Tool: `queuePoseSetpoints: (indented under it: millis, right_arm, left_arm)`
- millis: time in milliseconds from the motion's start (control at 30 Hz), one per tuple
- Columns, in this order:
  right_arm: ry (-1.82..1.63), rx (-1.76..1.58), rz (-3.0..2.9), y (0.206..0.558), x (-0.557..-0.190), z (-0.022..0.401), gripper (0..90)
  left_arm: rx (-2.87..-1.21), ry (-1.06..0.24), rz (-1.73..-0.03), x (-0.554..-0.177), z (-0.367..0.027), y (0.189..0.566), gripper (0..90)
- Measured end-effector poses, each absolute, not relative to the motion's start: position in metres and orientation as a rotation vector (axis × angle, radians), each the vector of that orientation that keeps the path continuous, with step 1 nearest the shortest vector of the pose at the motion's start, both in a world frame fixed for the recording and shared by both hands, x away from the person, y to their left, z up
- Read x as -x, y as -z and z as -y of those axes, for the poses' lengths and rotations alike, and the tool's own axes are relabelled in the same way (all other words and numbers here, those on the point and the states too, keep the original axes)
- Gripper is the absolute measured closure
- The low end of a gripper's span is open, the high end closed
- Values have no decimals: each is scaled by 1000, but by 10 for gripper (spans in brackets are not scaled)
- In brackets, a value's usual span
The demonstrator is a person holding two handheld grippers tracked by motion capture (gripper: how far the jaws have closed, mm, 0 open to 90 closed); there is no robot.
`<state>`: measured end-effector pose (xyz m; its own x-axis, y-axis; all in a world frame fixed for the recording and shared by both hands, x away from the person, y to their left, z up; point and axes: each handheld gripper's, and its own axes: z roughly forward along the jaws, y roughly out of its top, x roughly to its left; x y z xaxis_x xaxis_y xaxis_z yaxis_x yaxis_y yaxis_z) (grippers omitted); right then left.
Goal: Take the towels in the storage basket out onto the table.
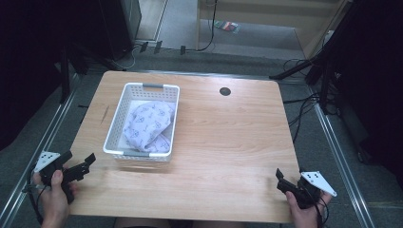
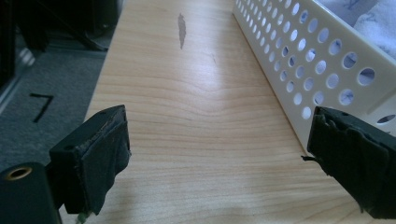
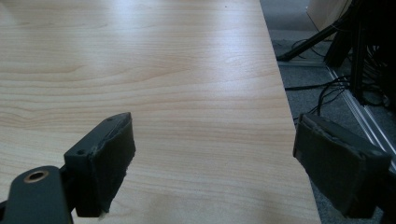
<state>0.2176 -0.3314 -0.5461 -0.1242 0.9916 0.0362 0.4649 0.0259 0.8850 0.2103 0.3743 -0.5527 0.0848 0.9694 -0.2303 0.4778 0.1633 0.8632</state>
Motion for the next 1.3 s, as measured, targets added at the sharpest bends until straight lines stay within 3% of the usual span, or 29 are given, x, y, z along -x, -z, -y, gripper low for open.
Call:
queuePoseSetpoints:
  millis: [433,600,1300]
  right_arm:
    - [-1046,-1505,-1658,546,-218,332,129]
    - [-1045,-1507,-1660,546,-218,332,129]
    - [-1047,-1508,-1661,546,-218,332,130]
  left_arm:
    - [-1488,-628,-1529,-210,-378,546,76]
    - [-1493,-610,-1469,-207,-378,536,0]
    - [-1671,-542,-1379,-244,-331,471,0]
